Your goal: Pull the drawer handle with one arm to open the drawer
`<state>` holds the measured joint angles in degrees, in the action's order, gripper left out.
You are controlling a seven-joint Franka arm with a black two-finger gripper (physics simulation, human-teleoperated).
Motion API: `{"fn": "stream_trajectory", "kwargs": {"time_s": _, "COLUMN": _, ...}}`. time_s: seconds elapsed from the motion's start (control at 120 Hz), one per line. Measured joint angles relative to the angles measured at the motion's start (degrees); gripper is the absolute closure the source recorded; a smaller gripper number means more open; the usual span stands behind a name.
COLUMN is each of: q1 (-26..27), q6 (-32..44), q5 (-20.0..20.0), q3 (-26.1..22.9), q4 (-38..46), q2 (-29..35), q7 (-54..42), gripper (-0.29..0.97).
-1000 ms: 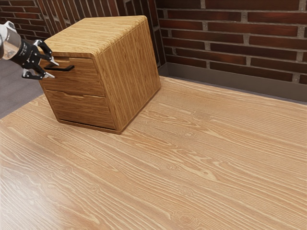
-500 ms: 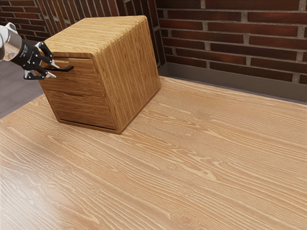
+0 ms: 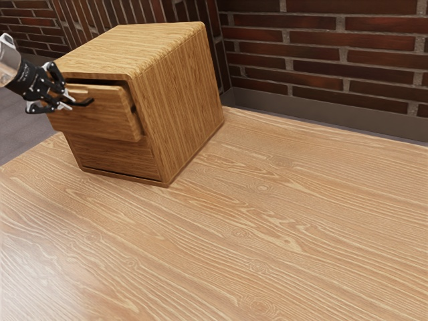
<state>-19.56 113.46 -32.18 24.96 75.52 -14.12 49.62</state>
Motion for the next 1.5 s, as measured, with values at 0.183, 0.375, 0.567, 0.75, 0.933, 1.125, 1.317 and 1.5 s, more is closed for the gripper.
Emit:
{"fn": "stream_trajectory", "kwargs": {"time_s": 0.183, "q1": 0.0, "q6": -0.5, "q5": 0.1, "q3": 0.1, "q4": 2.7, "q2": 2.0, "q7": -0.6, "gripper": 0.66}}
{"fn": "stream_trajectory", "kwargs": {"time_s": 0.375, "q1": 0.0, "q6": -0.8, "q5": 0.1, "q3": 0.1, "q4": 4.7, "q2": 3.6, "q7": -1.3, "gripper": 0.66}}
{"fn": "stream_trajectory", "kwargs": {"time_s": 0.567, "q1": 0.1, "q6": -0.9, "q5": 1.5, "q3": 0.1, "q4": 7.3, "q2": 6.1, "q7": -2.0, "gripper": 0.66}}
{"fn": "stream_trajectory", "kwargs": {"time_s": 0.75, "q1": 0.1, "q6": -0.9, "q5": 2.1, "q3": 0.2, "q4": 9.1, "q2": 7.5, "q7": -2.7, "gripper": 0.66}}
{"fn": "stream_trajectory", "kwargs": {"time_s": 0.933, "q1": -0.1, "q6": -1.1, "q5": 2.5, "q3": 0.3, "q4": 11.1, "q2": 9.6, "q7": -3.5, "gripper": 0.66}}
{"fn": "stream_trajectory", "kwargs": {"time_s": 1.125, "q1": 0.2, "q6": -1.2, "q5": 2.6, "q3": 0.7, "q4": 12.0, "q2": 9.9, "q7": -4.1, "gripper": 0.66}}
{"fn": "stream_trajectory", "kwargs": {"time_s": 1.317, "q1": 0.2, "q6": -1.3, "q5": 2.5, "q3": 1.1, "q4": 12.8, "q2": 10.5, "q7": -4.5, "gripper": 0.66}}
{"fn": "stream_trajectory", "kwargs": {"time_s": 1.5, "q1": 0.6, "q6": -2.0, "q5": 2.6, "q3": 2.5, "q4": 12.8, "q2": 10.9, "q7": -4.9, "gripper": 0.65}}
